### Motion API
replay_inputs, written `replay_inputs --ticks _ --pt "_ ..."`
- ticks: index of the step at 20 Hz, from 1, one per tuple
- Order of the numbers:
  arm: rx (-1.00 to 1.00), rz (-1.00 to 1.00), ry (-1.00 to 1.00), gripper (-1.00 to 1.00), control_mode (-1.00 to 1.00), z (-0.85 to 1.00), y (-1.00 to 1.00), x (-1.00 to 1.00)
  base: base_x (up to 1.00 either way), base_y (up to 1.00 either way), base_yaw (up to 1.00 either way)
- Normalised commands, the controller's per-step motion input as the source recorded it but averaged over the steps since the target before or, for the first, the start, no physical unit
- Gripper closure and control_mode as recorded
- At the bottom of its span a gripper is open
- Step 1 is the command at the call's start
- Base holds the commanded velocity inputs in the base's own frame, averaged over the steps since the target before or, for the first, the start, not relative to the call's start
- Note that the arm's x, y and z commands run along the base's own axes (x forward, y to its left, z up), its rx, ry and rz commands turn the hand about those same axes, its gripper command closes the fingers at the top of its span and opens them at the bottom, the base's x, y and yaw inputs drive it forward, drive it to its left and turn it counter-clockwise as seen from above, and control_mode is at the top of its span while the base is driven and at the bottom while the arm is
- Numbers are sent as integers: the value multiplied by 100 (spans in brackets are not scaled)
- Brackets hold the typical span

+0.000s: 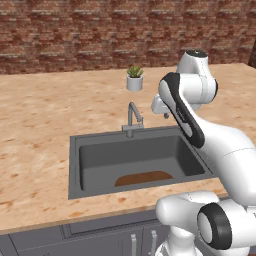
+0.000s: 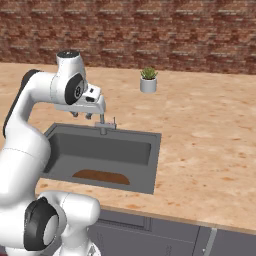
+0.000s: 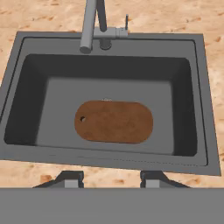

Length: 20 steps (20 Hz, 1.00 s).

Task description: Turn on the sink faucet with hot water and rinse the cutting board for ten seconds, then turn off the faucet. Push the cutting board to reach the water if necessary.

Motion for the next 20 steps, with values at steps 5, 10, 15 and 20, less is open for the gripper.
replay_inputs --ticks 5,10,15,20 --pt "1 10 -1 -100 -100 -19 -21 -8 0 0 0" --pt "0 9 -11 -100 -100 -37 -20 0 0 0 0" --pt "0 3 -17 -100 -100 -17 0 2 0 0 0" --pt "2 3 -18 -100 -100 -10 -2 22 0 0 0"
